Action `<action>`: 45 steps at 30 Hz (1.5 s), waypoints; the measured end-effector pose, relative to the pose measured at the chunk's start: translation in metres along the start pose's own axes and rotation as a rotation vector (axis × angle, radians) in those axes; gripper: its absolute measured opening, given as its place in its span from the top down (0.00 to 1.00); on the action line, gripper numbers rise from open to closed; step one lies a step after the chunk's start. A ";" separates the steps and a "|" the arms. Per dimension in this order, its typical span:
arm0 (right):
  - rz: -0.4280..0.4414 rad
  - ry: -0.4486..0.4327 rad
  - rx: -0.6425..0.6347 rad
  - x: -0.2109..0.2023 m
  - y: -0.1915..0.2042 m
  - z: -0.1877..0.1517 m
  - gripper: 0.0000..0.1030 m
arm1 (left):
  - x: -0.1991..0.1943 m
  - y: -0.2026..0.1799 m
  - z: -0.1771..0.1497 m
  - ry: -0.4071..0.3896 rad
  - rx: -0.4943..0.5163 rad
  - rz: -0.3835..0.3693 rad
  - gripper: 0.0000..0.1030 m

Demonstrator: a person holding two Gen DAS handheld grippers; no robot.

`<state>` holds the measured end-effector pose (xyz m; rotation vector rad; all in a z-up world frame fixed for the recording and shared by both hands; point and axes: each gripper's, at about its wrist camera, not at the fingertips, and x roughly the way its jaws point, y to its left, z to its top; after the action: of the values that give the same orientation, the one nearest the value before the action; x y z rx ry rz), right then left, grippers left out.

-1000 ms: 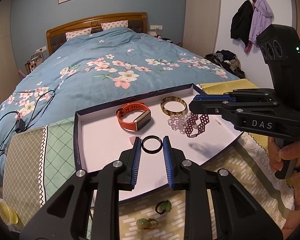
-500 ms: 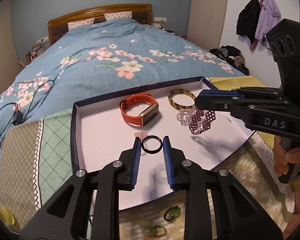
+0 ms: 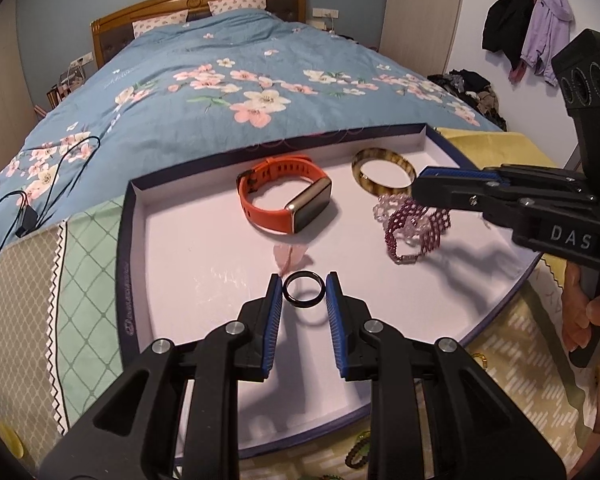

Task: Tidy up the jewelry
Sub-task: 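Open both tools to drop the necklace and black ring into the box, then withdraw both tools and move them toward the green-stone rings on the bedspread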

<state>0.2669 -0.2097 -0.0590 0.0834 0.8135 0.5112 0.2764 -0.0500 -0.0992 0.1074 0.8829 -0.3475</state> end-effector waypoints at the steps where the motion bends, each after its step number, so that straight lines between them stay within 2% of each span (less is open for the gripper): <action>1: -0.006 0.002 0.004 0.000 -0.002 0.000 0.88 | 0.003 0.001 0.000 0.006 -0.006 0.000 0.78; 13: -0.059 0.025 0.023 0.000 -0.010 -0.008 0.86 | 0.013 0.004 0.002 0.013 -0.023 -0.005 0.76; 19: -0.073 0.013 0.024 -0.009 -0.012 -0.010 0.86 | -0.012 0.007 0.001 -0.050 -0.036 0.006 0.71; 23: -0.078 -0.010 0.015 -0.022 -0.010 -0.011 0.78 | -0.040 0.009 -0.003 -0.112 -0.038 0.024 0.64; 26: -0.066 -0.039 -0.006 -0.037 -0.002 -0.015 0.71 | -0.065 0.011 -0.011 -0.156 -0.037 0.030 0.62; 32: -0.034 -0.058 -0.104 -0.061 0.025 -0.032 0.67 | -0.102 0.012 -0.042 -0.198 -0.017 0.019 0.60; 36: -0.011 -0.022 -0.156 -0.066 0.040 -0.051 0.67 | -0.113 0.010 -0.062 -0.198 -0.002 0.025 0.60; 45: 0.006 0.079 -0.171 -0.047 0.053 -0.085 0.67 | -0.114 0.003 -0.093 -0.170 0.002 0.015 0.60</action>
<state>0.1580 -0.1956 -0.0717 -0.0924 0.8440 0.5909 0.1425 0.0034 -0.0699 0.0852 0.7136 -0.3382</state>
